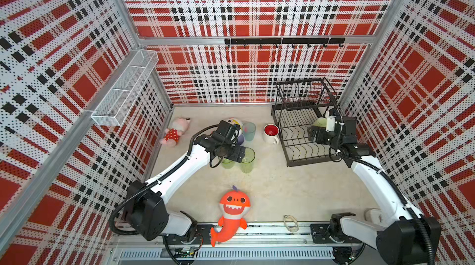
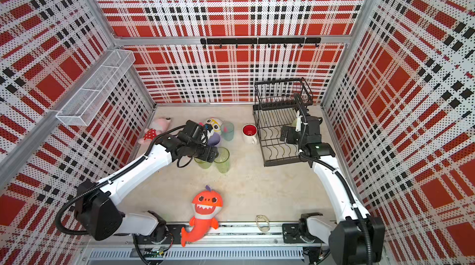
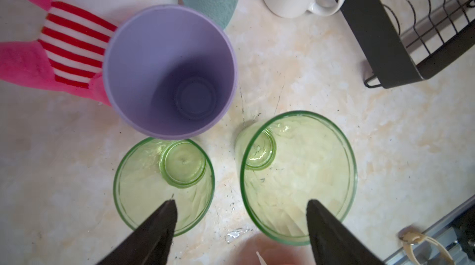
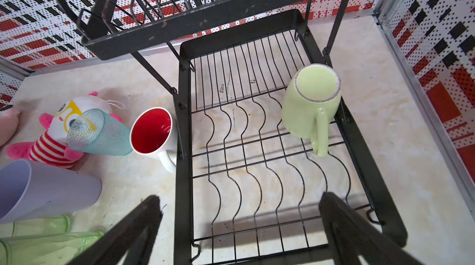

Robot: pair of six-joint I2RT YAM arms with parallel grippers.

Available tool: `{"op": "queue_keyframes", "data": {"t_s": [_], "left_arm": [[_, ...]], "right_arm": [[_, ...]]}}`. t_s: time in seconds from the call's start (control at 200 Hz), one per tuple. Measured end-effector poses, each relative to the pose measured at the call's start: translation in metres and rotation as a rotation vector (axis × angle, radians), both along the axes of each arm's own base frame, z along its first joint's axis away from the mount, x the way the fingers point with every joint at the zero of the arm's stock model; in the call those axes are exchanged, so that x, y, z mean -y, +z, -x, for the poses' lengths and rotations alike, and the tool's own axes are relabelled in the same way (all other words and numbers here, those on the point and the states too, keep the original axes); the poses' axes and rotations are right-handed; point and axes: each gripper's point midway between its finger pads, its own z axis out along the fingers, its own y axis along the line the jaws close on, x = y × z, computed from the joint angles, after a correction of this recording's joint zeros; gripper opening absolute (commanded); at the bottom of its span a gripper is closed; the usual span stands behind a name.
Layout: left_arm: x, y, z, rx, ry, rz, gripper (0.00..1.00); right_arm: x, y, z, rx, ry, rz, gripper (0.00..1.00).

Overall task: Load cups into a dish rack
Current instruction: Pick up the cup from the center of the table.

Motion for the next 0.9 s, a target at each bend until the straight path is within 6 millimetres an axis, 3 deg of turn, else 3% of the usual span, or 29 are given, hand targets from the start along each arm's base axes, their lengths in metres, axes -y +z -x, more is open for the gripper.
{"op": "queue_keyframes", "data": {"t_s": [0.11, 0.205, 0.336, 0.596, 0.666, 0.742, 0.902], "left_arm": [[0.007, -0.010, 0.002, -0.032, -0.019, -0.016, 0.72], [0.012, -0.014, 0.002, -0.044, -0.028, -0.022, 0.64], [0.018, -0.015, -0.001, -0.047, -0.031, -0.026, 0.44], [0.019, -0.017, -0.003, -0.049, -0.021, -0.032, 0.16], [0.019, -0.017, -0.003, -0.049, -0.020, -0.034, 0.17], [0.018, -0.018, -0.002, -0.049, -0.021, -0.040, 0.33], [0.017, -0.022, -0.002, -0.061, -0.018, -0.048, 0.35]], "right_arm": [[0.000, 0.000, 0.000, -0.002, -0.002, 0.000, 1.00], [0.000, -0.001, 0.000, -0.002, -0.003, -0.001, 1.00], [0.001, -0.003, 0.002, -0.002, -0.005, -0.004, 1.00], [0.001, 0.004, 0.006, 0.026, -0.007, -0.010, 1.00], [0.001, 0.004, 0.007, 0.028, -0.007, -0.012, 1.00], [0.001, 0.003, 0.008, 0.025, -0.007, -0.013, 1.00], [0.000, 0.002, 0.008, 0.022, -0.005, -0.019, 1.00]]}}
